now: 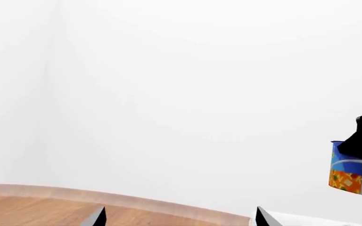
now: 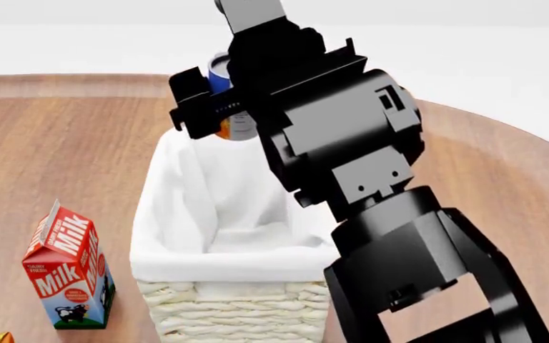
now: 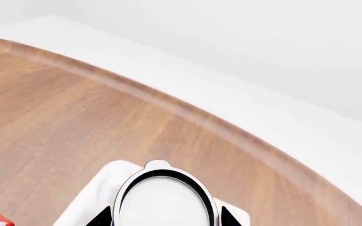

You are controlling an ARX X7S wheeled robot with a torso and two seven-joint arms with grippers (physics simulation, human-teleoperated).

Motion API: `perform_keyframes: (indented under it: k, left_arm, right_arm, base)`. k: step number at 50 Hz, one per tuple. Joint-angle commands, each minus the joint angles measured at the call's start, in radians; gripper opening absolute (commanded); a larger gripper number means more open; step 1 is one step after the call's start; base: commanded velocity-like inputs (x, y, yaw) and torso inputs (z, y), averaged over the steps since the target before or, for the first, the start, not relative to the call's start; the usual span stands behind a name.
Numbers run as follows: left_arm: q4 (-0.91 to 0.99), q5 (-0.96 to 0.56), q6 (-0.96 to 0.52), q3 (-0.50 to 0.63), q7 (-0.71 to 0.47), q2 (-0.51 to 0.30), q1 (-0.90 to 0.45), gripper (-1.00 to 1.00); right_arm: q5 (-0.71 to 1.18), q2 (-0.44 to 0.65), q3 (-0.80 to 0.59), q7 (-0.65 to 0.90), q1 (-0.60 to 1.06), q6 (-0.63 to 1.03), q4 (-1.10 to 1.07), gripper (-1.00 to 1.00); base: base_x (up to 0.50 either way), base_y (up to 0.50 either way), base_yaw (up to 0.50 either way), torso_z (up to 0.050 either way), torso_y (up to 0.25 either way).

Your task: Pick up the alphabet soup, and put it in the basket.

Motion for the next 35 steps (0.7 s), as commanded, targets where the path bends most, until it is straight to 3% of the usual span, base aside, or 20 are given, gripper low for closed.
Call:
perform_keyframes:
  k: [1, 35]
  left_arm:
    - [0.004, -0.003, 0.002, 0.0, -0.001, -0.004, 0.003, 1.0]
    - [0.0, 0.005, 0.013, 0.005, -0.004, -0.009, 0.004, 1.0]
  right_arm:
    - [0.004, -0.001, -0.033, 0.005, 0.023, 0.008, 0.0, -1.0]
    - [0.052, -0.009, -0.149, -0.009, 0.005, -0.059, 0.073, -1.0]
  base:
    - [0.0, 0.0, 0.0, 0.0, 0.0]
    - [0.0, 0.0, 0.0, 0.0, 0.001]
